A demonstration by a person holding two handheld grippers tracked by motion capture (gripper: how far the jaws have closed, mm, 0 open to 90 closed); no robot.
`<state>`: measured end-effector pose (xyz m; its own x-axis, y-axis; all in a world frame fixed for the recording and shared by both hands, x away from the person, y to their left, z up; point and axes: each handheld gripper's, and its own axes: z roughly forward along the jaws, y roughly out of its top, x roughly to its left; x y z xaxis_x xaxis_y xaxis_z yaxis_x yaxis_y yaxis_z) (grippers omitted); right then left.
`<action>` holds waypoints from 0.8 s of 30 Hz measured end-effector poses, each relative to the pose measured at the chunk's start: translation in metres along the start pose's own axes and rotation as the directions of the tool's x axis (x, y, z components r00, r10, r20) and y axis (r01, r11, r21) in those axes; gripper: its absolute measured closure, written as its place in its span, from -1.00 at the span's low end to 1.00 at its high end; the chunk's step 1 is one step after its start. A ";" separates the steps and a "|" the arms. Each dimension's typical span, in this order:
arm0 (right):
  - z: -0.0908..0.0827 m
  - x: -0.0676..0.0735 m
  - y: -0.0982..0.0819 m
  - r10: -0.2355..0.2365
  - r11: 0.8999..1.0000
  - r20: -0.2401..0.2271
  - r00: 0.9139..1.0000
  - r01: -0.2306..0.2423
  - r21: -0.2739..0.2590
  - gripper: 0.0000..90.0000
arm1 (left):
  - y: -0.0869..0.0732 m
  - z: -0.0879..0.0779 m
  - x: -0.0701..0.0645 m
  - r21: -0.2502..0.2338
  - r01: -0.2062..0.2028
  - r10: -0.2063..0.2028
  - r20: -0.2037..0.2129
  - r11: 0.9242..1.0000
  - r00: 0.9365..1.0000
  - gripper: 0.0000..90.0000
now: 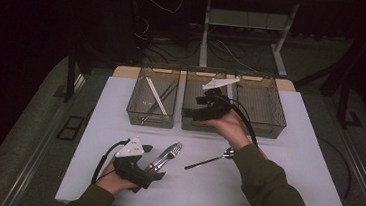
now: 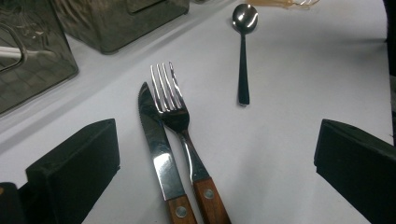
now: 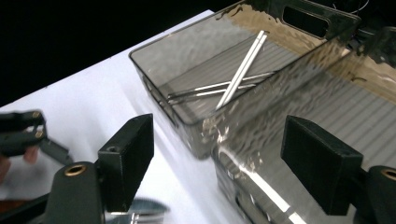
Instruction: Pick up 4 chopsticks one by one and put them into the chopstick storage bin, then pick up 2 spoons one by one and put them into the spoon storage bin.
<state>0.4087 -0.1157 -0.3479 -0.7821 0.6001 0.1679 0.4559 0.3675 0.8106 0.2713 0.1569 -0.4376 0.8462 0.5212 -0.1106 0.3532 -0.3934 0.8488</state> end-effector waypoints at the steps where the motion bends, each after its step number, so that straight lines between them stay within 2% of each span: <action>1: -0.003 -0.001 -0.003 -0.002 1.000 0.000 1.000 0.002 -0.002 -0.43 | 0.000 0.000 0.000 0.008 -0.006 0.006 -0.002 1.000 1.000 -1.00; 15: -0.042 -0.004 -0.051 -0.003 1.000 -0.002 1.000 0.003 0.021 -0.43 | -0.001 0.001 0.002 0.023 -0.004 0.004 -0.021 1.000 1.000 -1.00; 24: -0.066 -0.009 -0.075 -0.007 1.000 0.001 1.000 0.007 0.008 -0.43 | -0.001 0.000 0.002 0.024 -0.005 0.006 -0.025 1.000 1.000 -1.00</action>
<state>0.3536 -0.1957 -0.3735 -0.7846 0.5985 0.1618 0.4540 0.3770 0.8073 0.2730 0.1583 -0.4390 0.8379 0.5378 -0.0928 0.3583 -0.4138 0.8369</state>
